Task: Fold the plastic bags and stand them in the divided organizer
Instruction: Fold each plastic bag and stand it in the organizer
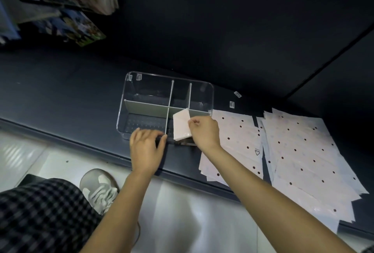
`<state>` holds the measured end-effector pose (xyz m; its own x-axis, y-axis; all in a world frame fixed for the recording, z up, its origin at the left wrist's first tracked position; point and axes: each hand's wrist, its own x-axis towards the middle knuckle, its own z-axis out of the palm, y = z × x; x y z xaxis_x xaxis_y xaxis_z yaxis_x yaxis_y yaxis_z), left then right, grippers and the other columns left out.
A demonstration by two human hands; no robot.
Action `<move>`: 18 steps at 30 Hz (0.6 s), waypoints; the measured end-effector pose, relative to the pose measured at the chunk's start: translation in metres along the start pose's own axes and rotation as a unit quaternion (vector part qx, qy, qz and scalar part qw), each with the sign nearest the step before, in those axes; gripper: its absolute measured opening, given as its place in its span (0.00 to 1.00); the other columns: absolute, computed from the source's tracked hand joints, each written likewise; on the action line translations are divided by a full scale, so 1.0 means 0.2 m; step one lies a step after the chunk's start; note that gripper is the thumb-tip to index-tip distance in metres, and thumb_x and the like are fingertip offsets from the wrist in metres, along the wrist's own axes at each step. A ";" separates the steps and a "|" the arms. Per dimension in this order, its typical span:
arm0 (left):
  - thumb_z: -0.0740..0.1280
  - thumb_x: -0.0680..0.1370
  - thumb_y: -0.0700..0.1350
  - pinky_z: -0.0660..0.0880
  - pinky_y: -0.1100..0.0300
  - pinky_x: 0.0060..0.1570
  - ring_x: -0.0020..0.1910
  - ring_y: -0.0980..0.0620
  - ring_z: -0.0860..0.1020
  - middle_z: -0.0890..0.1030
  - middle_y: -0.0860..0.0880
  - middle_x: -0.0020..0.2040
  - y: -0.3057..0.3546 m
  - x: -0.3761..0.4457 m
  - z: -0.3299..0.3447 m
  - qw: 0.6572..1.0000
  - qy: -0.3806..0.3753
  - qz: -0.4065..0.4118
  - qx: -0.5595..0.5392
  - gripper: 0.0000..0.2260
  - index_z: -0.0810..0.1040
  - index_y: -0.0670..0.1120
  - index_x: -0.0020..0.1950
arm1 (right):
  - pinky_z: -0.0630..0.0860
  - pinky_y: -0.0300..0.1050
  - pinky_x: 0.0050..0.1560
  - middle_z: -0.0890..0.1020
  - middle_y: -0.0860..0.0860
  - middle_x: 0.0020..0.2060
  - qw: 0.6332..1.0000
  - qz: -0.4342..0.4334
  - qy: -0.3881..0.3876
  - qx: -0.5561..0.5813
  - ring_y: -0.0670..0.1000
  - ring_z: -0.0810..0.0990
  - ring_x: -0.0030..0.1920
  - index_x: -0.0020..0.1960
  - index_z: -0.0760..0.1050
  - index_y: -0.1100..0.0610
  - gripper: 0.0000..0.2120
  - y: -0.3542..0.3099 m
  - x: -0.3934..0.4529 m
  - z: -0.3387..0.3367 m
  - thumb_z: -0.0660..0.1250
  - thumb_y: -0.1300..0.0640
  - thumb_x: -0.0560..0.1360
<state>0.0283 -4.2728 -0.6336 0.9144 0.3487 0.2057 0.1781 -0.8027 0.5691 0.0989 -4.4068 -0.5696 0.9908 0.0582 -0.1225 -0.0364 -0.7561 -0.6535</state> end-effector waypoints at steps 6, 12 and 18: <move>0.68 0.76 0.47 0.56 0.56 0.66 0.47 0.47 0.77 0.82 0.49 0.42 -0.01 0.00 0.03 1.000 0.023 0.003 -0.017 0.05 0.81 0.46 0.44 | 0.65 0.43 0.34 0.79 0.56 0.35 0.987 -0.010 0.028 -0.155 0.58 0.76 0.38 0.37 0.76 0.58 0.14 -0.06 0.05 0.08 0.57 0.59 0.78; 0.67 0.76 0.48 0.55 0.57 0.66 0.46 0.47 0.76 0.81 0.51 0.40 -0.02 -0.01 0.04 0.999 0.037 0.002 -0.025 0.06 0.80 0.47 0.42 | 0.74 0.44 0.40 0.84 0.52 0.46 0.989 -0.011 -0.011 -0.146 0.57 0.80 0.48 0.50 0.81 0.51 0.10 -0.08 0.04 0.13 0.61 0.53 0.78; 0.69 0.75 0.51 0.53 0.59 0.67 0.47 0.49 0.75 0.80 0.52 0.40 -0.03 0.00 0.05 0.999 0.029 0.003 -0.032 0.07 0.79 0.49 0.44 | 0.69 0.46 0.37 0.80 0.53 0.36 0.991 -0.013 -0.063 -0.117 0.58 0.78 0.43 0.31 0.70 0.51 0.18 -0.07 -0.03 0.21 0.59 0.50 0.79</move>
<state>0.0310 -4.2736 -0.6455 0.8924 0.3731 0.2538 0.1478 -0.7732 0.6167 0.0886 -4.3683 -0.5910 0.9663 0.1493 -0.2096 0.0349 -0.8830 -0.4680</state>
